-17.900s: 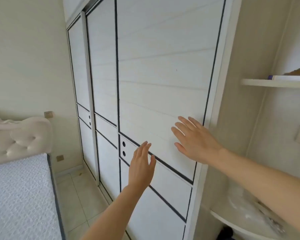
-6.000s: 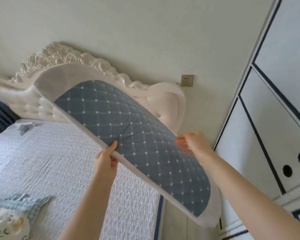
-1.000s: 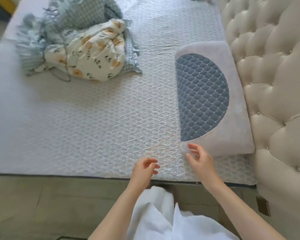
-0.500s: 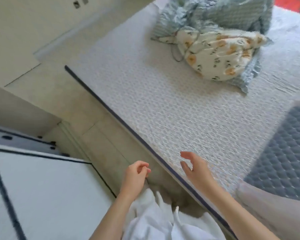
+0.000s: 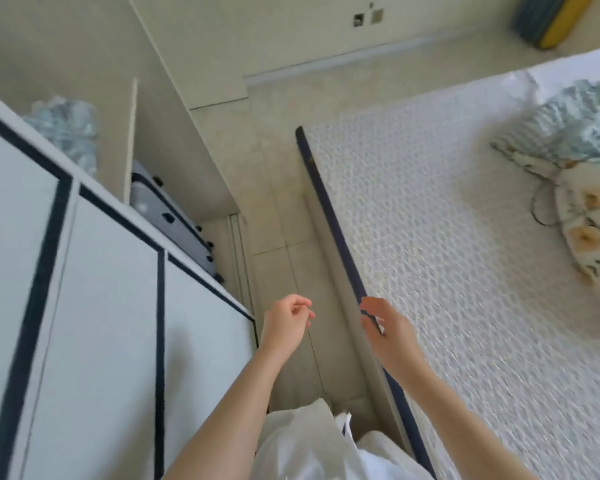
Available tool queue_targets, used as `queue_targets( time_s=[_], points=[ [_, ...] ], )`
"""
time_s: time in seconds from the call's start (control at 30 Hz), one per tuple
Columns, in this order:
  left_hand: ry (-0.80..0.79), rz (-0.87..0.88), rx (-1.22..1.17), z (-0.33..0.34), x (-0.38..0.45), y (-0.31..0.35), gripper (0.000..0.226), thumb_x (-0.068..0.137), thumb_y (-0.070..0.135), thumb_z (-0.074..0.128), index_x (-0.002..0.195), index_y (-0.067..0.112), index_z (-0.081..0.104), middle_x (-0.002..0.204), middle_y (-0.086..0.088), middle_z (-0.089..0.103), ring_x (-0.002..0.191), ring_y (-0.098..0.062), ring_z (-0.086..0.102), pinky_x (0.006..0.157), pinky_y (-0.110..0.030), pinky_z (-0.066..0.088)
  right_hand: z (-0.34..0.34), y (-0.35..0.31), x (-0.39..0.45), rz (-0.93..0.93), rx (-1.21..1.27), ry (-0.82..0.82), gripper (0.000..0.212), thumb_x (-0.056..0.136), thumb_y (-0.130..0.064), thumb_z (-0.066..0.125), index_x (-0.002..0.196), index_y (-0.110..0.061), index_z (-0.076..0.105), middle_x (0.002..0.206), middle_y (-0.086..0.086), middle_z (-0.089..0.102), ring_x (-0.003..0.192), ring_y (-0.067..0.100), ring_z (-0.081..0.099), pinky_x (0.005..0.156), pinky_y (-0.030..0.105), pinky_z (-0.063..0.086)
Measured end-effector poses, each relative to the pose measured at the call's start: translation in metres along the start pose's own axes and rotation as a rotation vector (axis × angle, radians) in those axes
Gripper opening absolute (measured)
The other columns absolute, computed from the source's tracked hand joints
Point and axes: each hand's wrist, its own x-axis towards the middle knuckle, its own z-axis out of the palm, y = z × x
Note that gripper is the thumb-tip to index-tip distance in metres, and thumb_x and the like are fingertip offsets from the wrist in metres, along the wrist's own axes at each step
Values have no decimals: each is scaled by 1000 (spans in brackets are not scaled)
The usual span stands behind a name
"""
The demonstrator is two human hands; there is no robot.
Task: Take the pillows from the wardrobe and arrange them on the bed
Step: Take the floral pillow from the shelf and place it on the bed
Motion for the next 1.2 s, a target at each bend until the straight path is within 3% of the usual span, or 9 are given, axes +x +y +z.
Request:
queue_targets(
  time_s=[0.13,0.27,0.47,0.57,0.63,0.7,0.77,0.97,1.2],
  points=[
    [75,-28,3,-34,41,9,25,97,12,48,89,30,63,85,9,73,78,-13,69,74,-32,57,32,-31,57,-60,-34,-77,28,96,-18,52,124,-17,59,119,-5,62,106,9,58,89,21,43],
    [158,-72,-15,-61,74,7,21,98,14,50,95,29,65,88,9,72,81,-10,69,79,-35,59,58,-61,113,-106,-39,-220,28,96,-20,52,124,-19,57,118,-9,61,108,5,56,91,19,43],
    [320,-127,-60,-99,129,17,22,99,17,53,119,22,61,95,5,72,76,-17,70,73,-37,59,78,-102,213,-192,-60,-375,29,96,-19,51,124,-22,56,116,-12,61,111,4,56,91,18,43],
    [421,-155,-29,-115,161,32,25,98,19,54,122,22,60,101,1,72,67,-11,63,63,-27,53,81,-127,266,-238,-92,-463,28,96,-19,50,124,-22,56,118,-7,62,114,8,56,92,22,44],
    [550,-156,9,-128,182,50,27,97,21,56,123,20,62,108,-1,69,83,-11,64,73,-23,51,79,-151,304,-295,-133,-506,29,97,-24,49,125,-25,53,121,-6,62,108,3,57,87,17,44],
    [714,-136,42,-144,200,68,28,94,17,61,122,14,63,112,-2,66,103,-17,60,88,-29,51,79,-182,340,-401,-178,-559,32,98,-28,47,130,-25,48,124,-8,60,86,-6,59,75,10,43],
    [860,-133,113,-163,213,82,30,89,12,66,119,10,64,110,-5,65,111,-23,55,92,-34,47,84,-215,371,-497,-214,-610,37,99,-28,45,135,-21,42,127,-6,59,75,-2,59,69,15,44],
    [1123,-312,230,-228,229,89,34,85,10,69,119,7,63,122,-12,64,128,-35,46,109,-54,35,121,-312,422,-760,-248,-709,40,98,-22,48,136,-10,44,127,5,59,113,20,57,93,28,45],
    [1196,-474,310,-265,253,74,38,85,9,68,123,8,62,140,-14,54,144,-36,29,114,-65,17,183,-376,448,-941,-290,-851,42,98,-21,50,138,-9,44,130,9,57,118,23,54,99,31,43]
  ],
)
